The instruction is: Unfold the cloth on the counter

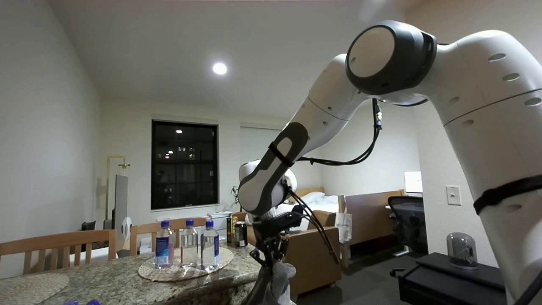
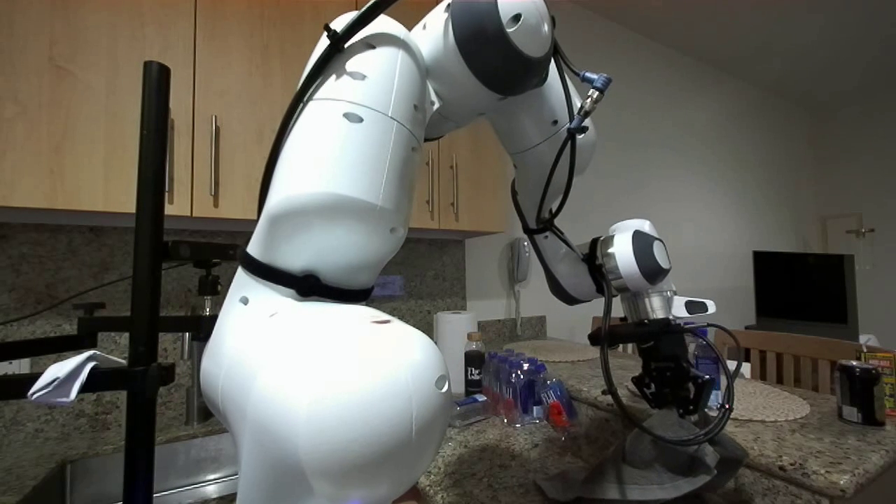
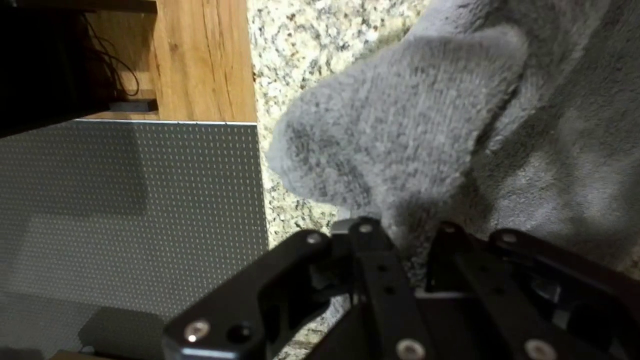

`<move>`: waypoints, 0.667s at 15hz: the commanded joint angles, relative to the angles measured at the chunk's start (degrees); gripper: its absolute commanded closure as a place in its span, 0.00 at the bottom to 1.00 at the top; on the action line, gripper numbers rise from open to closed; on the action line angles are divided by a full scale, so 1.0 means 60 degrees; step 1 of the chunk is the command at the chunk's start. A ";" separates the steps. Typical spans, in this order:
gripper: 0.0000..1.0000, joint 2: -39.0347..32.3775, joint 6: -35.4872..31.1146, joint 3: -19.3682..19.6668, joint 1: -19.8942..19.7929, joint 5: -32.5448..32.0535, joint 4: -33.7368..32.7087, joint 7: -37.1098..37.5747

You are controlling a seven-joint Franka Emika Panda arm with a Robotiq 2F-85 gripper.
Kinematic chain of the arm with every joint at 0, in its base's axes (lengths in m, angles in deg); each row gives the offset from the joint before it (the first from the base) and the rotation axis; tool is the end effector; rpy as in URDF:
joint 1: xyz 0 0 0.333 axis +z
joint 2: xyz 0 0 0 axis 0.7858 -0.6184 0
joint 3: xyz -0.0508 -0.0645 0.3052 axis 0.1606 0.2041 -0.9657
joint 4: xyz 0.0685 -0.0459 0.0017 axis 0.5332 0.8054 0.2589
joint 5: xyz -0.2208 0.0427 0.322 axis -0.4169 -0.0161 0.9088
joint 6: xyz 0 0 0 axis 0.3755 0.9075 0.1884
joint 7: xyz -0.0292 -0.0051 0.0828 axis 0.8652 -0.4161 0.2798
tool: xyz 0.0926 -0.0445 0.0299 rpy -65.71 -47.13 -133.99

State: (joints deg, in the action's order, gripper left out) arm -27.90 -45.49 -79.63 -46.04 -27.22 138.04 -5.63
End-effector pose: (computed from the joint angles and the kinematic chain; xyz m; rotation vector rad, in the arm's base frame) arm 0.5739 -0.0067 0.3161 2.8897 -0.3265 0.0037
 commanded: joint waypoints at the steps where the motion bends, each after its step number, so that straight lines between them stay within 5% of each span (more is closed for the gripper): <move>1: 0.90 0.0417 0.0397 -0.0033 -0.0258 -0.0114 0.0412 0.0009; 10: 0.90 0.0382 0.0384 0.0032 -0.0640 0.0041 0.0894 -0.0319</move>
State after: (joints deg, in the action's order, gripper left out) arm -27.74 -42.22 -79.34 -48.23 -27.22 141.22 -5.76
